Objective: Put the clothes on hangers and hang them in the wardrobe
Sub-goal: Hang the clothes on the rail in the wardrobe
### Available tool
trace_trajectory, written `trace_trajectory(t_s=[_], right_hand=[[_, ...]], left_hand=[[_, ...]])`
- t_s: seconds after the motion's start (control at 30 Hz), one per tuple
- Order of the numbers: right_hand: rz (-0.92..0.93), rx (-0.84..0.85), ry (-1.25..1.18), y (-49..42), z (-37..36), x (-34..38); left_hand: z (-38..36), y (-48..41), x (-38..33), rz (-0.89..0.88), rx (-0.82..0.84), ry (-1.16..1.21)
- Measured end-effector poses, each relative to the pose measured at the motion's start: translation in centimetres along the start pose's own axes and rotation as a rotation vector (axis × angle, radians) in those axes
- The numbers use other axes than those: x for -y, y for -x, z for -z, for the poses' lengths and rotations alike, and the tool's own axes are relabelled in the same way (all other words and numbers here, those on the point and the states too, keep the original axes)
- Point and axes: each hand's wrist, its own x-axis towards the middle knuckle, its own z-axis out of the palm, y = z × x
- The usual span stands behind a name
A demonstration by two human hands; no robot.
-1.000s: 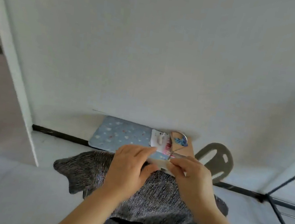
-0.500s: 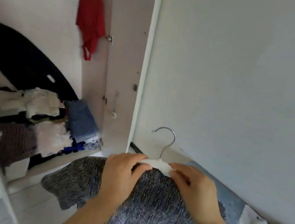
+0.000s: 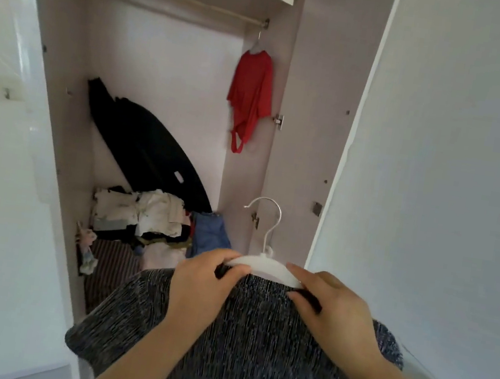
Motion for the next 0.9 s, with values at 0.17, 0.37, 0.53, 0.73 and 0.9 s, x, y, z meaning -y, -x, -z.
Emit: trace_trajectory(t_s=[0.17,0.37,0.53,0.73,0.9], right_hand=[[0.092,-0.08,0.032,-8.2,-4.7,-0.5],[0.101,-0.179,0.102,-16.9,-9.8,-2.3],[0.101,-0.211,0.127,-24.0,-13.4,-5.4],[0.029,-0.13,0.089,-33.2,-17.1,-9.7],[0.061,-0.132,0.062,-40.7,-19.5,-12.4]], left_hand=[[-1.0,-7.5,4.6,-0.036,-0.085,-0.013],[-2.6,-15.4,9.2,-0.096,-0.08,-0.077],[-5.2,-21.4,12.7,-0.106,-0.057,-0.114],[-8.1,-29.1,15.8,-0.05,-0.107,-0.175],[-9.6,-35.3,17.7,-0.033,-0.141,-0.243]])
